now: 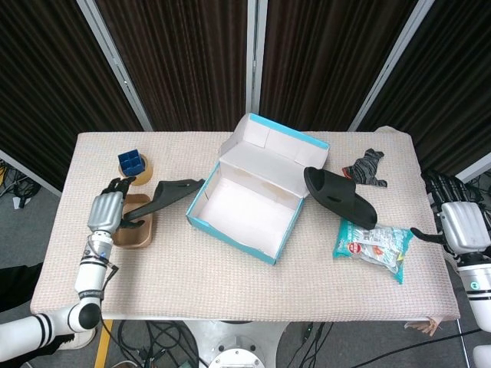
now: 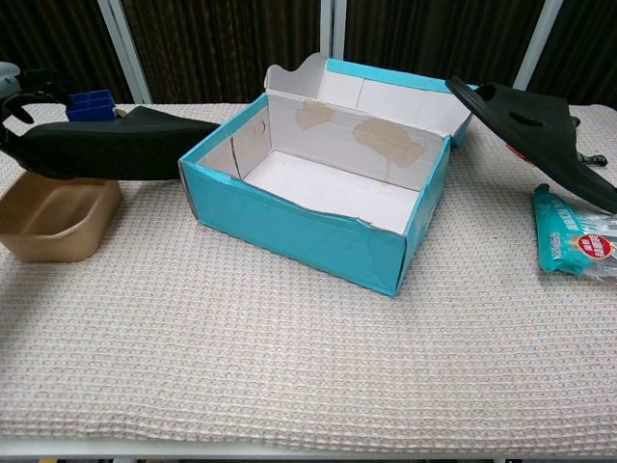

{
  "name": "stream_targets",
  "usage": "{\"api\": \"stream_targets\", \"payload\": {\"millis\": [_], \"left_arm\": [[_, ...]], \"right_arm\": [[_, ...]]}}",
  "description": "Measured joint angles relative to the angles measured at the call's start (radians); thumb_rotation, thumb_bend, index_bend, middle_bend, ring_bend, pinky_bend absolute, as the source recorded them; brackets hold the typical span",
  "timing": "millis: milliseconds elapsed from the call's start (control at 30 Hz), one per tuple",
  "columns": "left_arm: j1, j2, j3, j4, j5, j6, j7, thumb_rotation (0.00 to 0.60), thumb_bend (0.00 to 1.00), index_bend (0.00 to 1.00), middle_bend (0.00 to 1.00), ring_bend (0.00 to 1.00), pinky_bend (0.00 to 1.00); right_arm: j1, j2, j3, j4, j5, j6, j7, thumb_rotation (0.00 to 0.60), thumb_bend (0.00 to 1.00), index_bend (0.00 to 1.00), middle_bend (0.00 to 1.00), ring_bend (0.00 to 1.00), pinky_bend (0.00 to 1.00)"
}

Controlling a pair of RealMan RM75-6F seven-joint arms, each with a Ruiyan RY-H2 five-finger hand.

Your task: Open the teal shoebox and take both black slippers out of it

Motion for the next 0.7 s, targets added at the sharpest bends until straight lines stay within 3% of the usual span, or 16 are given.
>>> {"api": "stream_targets", "payload": {"millis": [300,700], "left_arm": [[0.113,0.107,0.026,-0.064,0.152,0.165,-0.072,0.600,0.06,0.12,0.13,0.06,0.20],[0.334,0.301,0.175,-0.075,0.350,0.333,-0.188,0.600,0.06,0.15,0.13,0.06,0.18]], "right_arm": [[-0.022,0.034,-0.040,-0.069,-0.014,-0.028,-0.008,0.600,0.06,0.00,0.00,0.00,0.00],[-0.134,0.026,-0.084,-0.107,-0.085,0.138,0.110,0.600,0.08,0.00,0.02,0.00,0.00]]}}
